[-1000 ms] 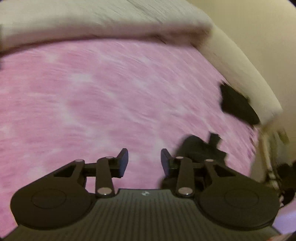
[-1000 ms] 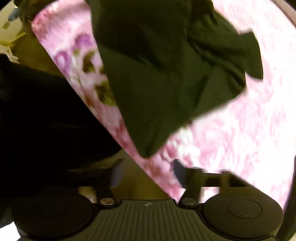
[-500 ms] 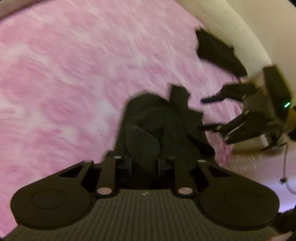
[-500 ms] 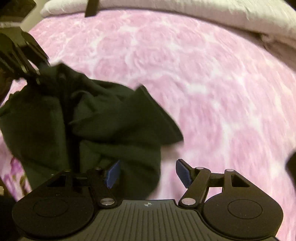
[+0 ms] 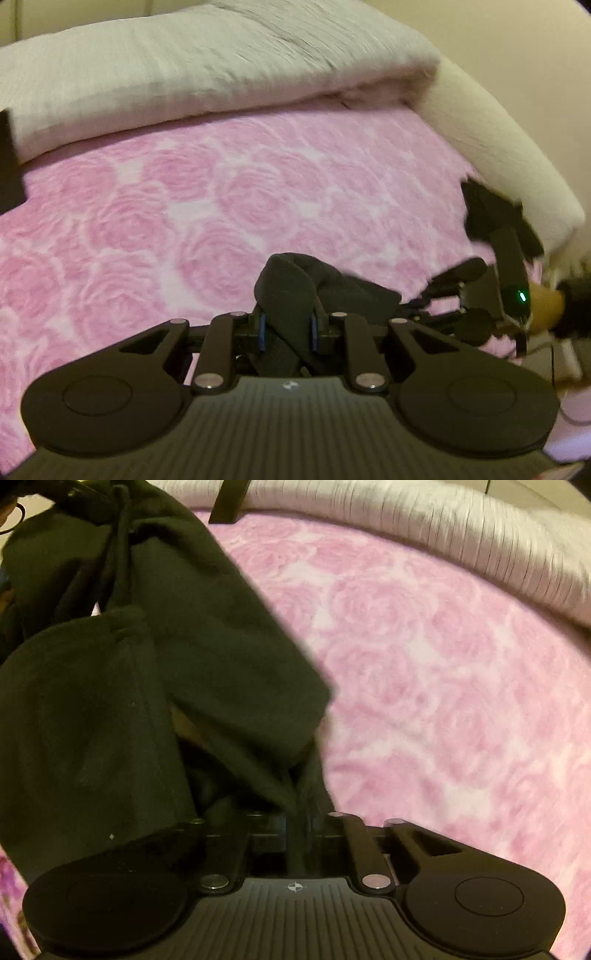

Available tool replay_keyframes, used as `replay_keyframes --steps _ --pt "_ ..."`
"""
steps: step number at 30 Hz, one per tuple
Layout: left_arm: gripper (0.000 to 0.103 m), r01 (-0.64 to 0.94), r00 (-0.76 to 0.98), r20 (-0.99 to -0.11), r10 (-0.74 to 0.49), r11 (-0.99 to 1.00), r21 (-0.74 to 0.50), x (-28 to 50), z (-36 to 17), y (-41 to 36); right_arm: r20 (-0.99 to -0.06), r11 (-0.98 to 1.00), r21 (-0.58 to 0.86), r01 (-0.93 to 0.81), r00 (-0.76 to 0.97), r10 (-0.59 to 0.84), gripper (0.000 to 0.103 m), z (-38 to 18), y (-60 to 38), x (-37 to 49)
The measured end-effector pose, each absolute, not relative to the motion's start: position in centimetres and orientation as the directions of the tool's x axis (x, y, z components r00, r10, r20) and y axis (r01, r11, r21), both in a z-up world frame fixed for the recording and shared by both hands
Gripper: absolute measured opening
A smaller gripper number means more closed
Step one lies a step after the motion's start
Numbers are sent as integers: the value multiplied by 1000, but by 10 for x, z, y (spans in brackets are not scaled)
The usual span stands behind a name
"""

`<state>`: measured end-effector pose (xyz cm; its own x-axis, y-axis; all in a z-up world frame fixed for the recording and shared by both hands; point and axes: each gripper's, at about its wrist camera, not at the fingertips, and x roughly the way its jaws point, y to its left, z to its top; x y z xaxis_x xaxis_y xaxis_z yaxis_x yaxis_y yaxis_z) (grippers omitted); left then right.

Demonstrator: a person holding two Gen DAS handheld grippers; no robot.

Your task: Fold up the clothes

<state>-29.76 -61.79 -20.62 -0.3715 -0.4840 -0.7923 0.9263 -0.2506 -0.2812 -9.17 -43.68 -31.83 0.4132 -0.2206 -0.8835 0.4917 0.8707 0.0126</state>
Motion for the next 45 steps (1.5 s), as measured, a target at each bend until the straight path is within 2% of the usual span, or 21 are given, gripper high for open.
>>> replay_keyframes --steps 2,6,9,12,13,15,19,22,23,24,26,27,28,29,31,34,35,36,37,41,45 --pt "17 927 -373 -759 -534 -249 -280 -284 -186 -622 -850 857 -7 516 448 -276 7 -287 -448 -100" --pt "16 938 -347 -697 -627 -249 -242 -261 -152 -638 -729 742 -86 665 466 -502 7 -215 -484 -114" --pt "10 960 -281 -659 -698 -199 -198 -243 -141 -657 -647 620 -137 773 404 -646 7 -186 -521 -118" --pt "15 968 -233 -657 -717 -108 -226 -225 -149 -674 -626 514 -176 839 308 -717 8 -189 -553 -119" --pt "24 967 -229 -664 -712 -90 -238 -223 -154 -675 -651 497 -187 847 271 -708 9 -196 -561 -120" --pt "34 966 -231 -705 -671 -74 -247 -220 -170 -669 -713 465 -205 861 194 -674 31 -216 -570 -122" --pt "39 941 -320 -804 -502 -73 -329 -225 -222 -632 -803 454 -107 884 193 -565 35 -241 -550 -142" --pt "45 915 -402 -850 -340 -105 -390 -246 -265 -594 -850 515 52 856 309 -427 42 -254 -521 -145" --pt "45 908 -418 -860 -293 -117 -401 -253 -278 -581 -859 547 111 830 357 -367 57 -260 -513 -144" --pt "46 905 -425 -865 -265 -124 -407 -260 -289 -569 -862 591 149 793 396 -315 65 -265 -508 -139" --pt "44 896 -445 -863 -240 -132 -425 -272 -304 -551 -861 684 170 709 444 -247 66 -275 -499 -125" --pt "34 886 -463 -852 -246 -136 -443 -275 -306 -545 -860 726 166 667 459 -225 66 -280 -496 -117" --pt "7 877 -481 -840 -251 -141 -460 -279 -309 -539 -857 761 145 633 464 -222 66 -285 -496 -108" --pt "0 865 -502 -827 -253 -170 -473 -283 -306 -532 -856 789 137 599 472 -210 66 -292 -499 -99" --pt "2 828 -555 -796 -242 -251 -502 -291 -293 -518 -862 843 131 522 480 -164 66 -309 -504 -84" --pt "2 751 -637 -751 -172 -358 -555 -302 -272 -490 -876 883 196 428 481 -39 65 -330 -500 -72" --pt "2 729 -650 -747 -136 -389 -564 -305 -267 -478 -881 879 226 419 472 2 51 -334 -498 -73" --pt "2 712 -659 -745 -104 -405 -573 -308 -264 -470 -886 873 250 418 463 32 18 -334 -494 -78" --pt "2 698 -665 -743 -73 -414 -585 -310 -263 -463 -888 872 264 411 457 54 12 -331 -486 -84" --pt "2 669 -654 -756 33 -440 -599 -318 -261 -436 -895 906 249 344 440 79 9 -293 -434 -129" --pt "15 636 -673 -732 106 -423 -646 -309 -259 -419 -949 948 209 239 284 137 5 -274 -373 -180"
